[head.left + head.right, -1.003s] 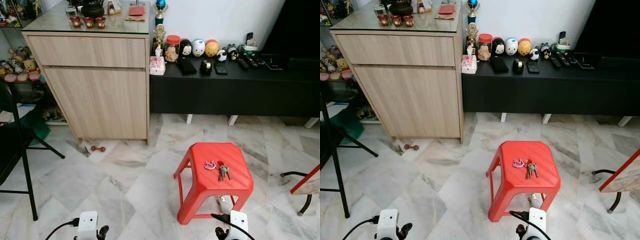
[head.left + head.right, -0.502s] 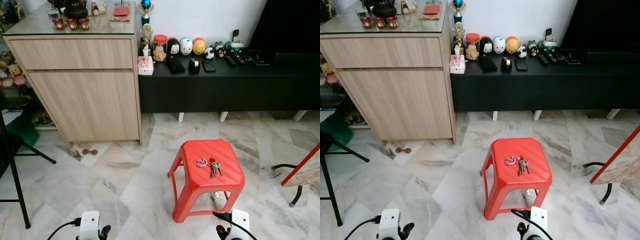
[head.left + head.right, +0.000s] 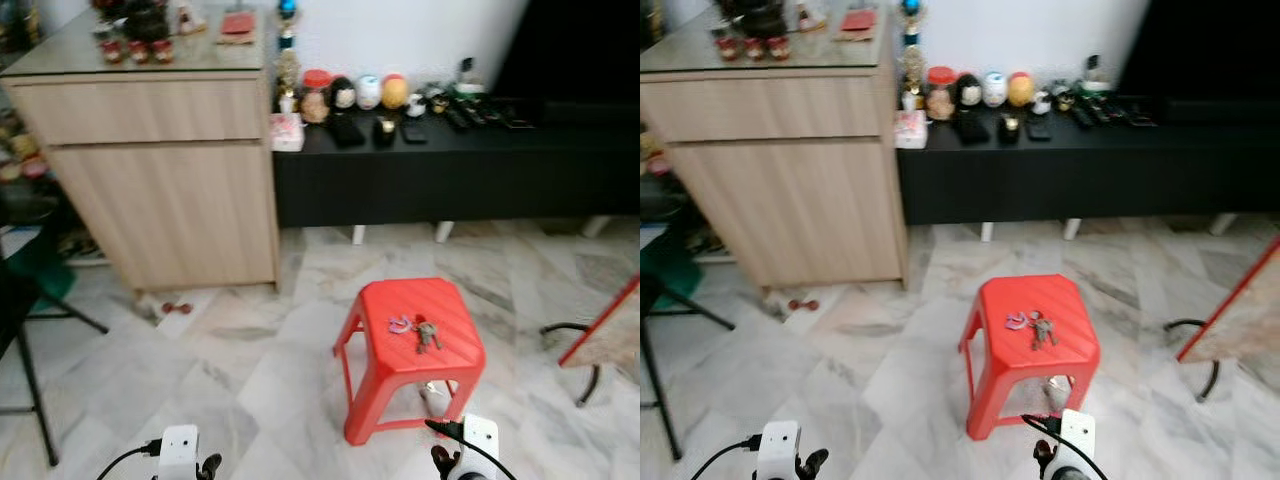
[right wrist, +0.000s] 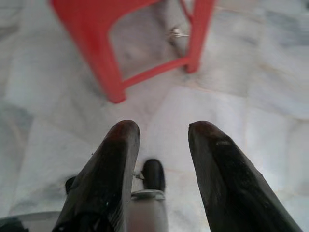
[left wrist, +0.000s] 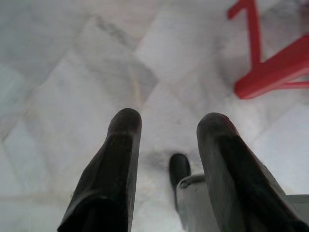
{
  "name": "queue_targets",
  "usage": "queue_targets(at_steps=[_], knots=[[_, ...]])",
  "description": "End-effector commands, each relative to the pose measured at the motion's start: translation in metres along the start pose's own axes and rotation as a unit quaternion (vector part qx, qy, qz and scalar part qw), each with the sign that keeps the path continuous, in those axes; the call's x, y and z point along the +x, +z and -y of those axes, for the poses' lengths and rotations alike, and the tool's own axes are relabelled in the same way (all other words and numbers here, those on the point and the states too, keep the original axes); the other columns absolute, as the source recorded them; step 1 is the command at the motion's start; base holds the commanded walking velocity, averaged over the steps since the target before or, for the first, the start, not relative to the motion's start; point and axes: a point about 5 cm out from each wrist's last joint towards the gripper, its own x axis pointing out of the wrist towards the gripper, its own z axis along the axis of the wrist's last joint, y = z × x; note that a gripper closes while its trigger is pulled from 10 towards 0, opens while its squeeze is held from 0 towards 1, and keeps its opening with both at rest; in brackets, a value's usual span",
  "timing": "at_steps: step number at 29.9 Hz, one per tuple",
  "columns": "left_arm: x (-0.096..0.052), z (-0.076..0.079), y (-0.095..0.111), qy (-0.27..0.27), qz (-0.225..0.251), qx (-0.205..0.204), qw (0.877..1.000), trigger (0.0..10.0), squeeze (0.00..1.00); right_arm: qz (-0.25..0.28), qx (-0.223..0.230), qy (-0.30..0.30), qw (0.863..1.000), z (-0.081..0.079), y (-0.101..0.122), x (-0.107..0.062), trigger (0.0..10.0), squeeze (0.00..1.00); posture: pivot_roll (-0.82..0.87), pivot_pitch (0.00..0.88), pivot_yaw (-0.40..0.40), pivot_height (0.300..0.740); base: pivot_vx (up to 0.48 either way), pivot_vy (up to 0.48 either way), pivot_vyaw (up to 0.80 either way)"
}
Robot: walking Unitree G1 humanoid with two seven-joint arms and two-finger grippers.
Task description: Hang keys on a hook
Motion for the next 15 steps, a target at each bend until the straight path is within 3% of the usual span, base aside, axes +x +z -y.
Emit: queue_targets(at_steps=[1, 15], knots=[[-0.0005, -0.0005, -0.0019, 0.000, -0.004, 0.001, 1.000, 10.0, 0.00, 0.007, 0.001, -0.003, 1.000, 0.0018, 0.0033, 0.0003, 10.0, 0.00, 0.16, 0.034, -0.054, 0.740, 0.281, 0.000, 0.00], [-0.0006, -0.0015, -0.0014, 0.001, -0.003, 0.001, 1.000, 10.0, 0.00, 0.013, 0.002, 0.002, 1.000, -0.0001, 0.0051, 0.0006, 10.0, 0.00, 0.16, 0.034, -0.053, 0.740, 0.289, 0.000, 0.00]])
